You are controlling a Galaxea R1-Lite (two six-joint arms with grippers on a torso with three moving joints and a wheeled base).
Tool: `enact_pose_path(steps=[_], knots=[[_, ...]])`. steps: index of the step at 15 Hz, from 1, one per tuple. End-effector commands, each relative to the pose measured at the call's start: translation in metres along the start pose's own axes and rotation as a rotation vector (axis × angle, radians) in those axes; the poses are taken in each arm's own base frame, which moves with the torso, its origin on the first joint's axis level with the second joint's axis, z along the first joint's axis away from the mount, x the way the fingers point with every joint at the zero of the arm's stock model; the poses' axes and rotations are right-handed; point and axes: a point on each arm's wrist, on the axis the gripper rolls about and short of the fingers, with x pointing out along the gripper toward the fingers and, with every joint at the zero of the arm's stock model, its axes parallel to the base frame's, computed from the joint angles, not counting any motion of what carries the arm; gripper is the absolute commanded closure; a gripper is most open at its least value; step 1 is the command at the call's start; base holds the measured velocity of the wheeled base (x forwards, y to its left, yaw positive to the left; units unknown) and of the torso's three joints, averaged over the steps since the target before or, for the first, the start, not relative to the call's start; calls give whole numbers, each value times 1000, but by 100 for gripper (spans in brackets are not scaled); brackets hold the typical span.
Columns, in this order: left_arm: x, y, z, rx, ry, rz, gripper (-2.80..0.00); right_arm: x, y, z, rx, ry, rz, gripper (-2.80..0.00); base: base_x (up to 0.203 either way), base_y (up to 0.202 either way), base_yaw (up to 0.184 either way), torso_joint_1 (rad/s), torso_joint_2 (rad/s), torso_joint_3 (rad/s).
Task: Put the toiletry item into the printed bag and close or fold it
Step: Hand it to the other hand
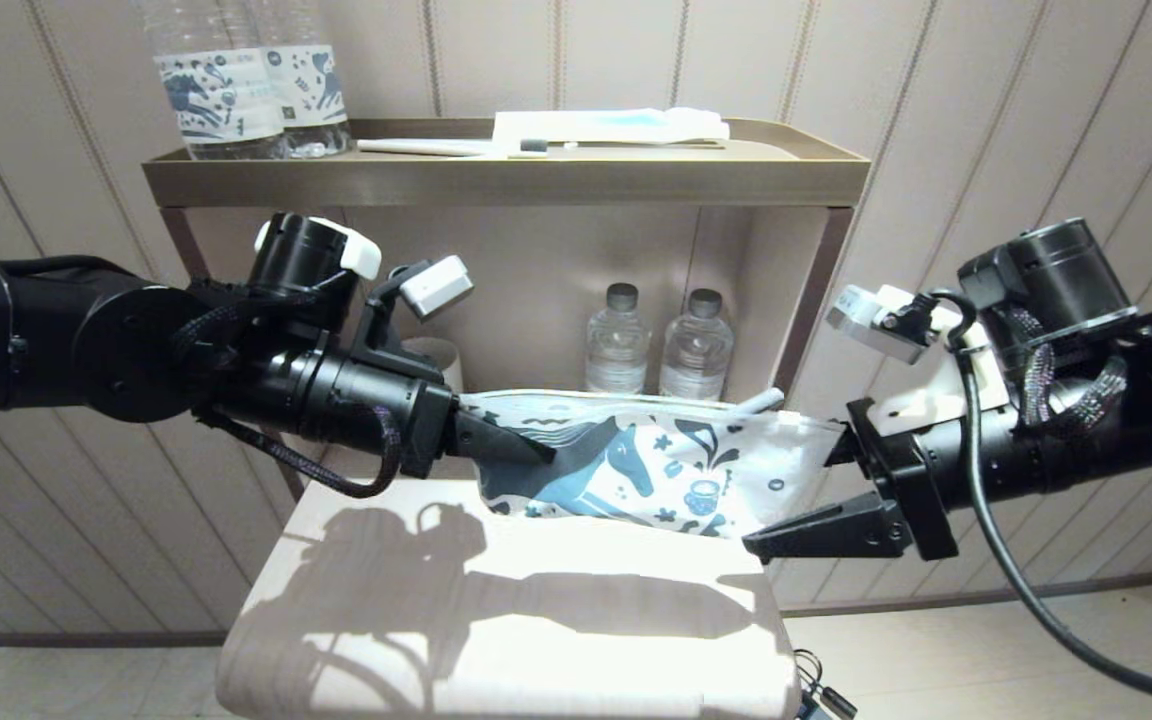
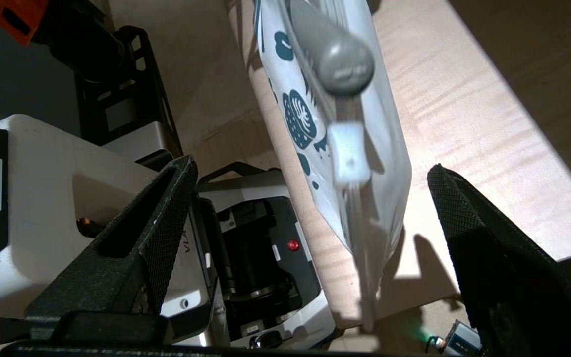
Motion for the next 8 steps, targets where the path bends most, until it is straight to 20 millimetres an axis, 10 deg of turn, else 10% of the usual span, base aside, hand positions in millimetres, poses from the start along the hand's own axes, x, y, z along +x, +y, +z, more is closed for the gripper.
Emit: enact_pose_path(steps=[1, 8], knots=[[5, -1, -2, -4, 13, -16, 0, 1, 2, -1, -4, 1, 11, -280, 0, 0, 0, 0, 0, 0], [10, -2, -4, -5, 25, -26, 0, 5, 3, -4, -36, -19, 14, -280, 0, 0, 0, 0, 0, 0]])
